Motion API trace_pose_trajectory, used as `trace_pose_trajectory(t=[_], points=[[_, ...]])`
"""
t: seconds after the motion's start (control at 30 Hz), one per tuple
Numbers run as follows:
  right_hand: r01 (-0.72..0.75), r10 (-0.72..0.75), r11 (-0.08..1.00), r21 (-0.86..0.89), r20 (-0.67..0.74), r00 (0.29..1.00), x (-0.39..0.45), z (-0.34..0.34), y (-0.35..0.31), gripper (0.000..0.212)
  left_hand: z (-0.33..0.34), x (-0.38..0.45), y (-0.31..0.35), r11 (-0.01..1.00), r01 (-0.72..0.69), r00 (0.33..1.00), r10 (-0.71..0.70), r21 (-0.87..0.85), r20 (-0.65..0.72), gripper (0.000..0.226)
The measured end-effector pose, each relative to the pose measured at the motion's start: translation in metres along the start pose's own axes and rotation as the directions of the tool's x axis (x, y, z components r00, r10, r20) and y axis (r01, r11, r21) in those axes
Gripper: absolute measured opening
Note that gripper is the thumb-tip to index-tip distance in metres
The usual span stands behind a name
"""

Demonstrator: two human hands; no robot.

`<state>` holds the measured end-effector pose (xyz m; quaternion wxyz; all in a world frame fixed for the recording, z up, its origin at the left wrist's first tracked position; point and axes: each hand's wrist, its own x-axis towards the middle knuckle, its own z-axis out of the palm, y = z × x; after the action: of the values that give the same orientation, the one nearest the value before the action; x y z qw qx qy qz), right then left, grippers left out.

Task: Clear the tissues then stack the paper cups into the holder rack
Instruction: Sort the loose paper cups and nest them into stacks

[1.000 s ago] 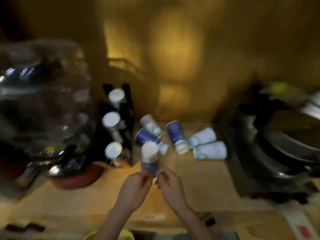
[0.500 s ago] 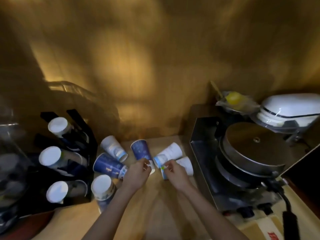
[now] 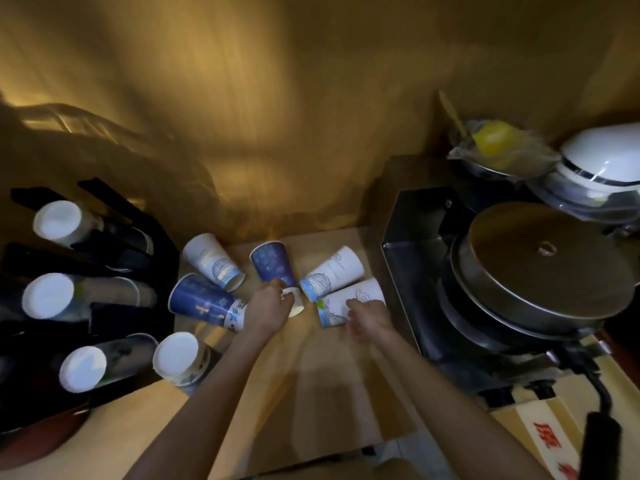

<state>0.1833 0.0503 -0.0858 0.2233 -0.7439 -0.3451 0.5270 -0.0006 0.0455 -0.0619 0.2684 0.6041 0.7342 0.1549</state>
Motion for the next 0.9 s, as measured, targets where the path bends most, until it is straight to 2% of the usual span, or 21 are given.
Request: trace_pose_trajectory(t=[0.07,0.17,0.37,0.53,0.7,0.8,0.9], points=[[-0.149,0.138,0.978,0.148,0.082,0.987,0.004,-0.001,0.004,0.032,0.005,0.012,0.003,0.999,-0.025,0.999,0.024,0.032,0.034,0.031],[-0.292,0.251,0.905,0.311,0.164,0.954,0.014,-0.003,0.006,0.037,0.013,0.030,0.012,0.998,-0.037,0.994,0.032,0.045,0.103,0.032],[-0.406,0.349,0.780,0.477,0.208,0.914,0.037,-0.001,0.009,0.063,0.031,0.064,0.032,0.985,-0.135,0.963,0.104,0.111,0.249,0.056],[-0.358,0.361,0.664,0.657,0.138,0.922,0.044,0.003,0.004,0.064,0.049,0.085,0.038,0.979,-0.163,0.936,0.116,0.118,0.332,0.069],[-0.283,0.372,0.613,0.738,0.046,0.927,0.045,0.011,0.009,0.070,0.061,0.094,0.039,0.976,-0.168,0.909,0.100,0.137,0.404,0.063],[-0.232,0.342,0.584,0.778,0.023,0.939,0.041,0.010,0.011,0.050,0.066,0.093,0.035,0.987,-0.128,0.919,0.080,0.102,0.386,0.066],[-0.213,0.321,0.581,0.785,0.019,0.947,0.041,0.009,0.012,0.045,0.066,0.092,0.033,0.993,-0.110,0.937,0.086,0.051,0.339,0.065]])
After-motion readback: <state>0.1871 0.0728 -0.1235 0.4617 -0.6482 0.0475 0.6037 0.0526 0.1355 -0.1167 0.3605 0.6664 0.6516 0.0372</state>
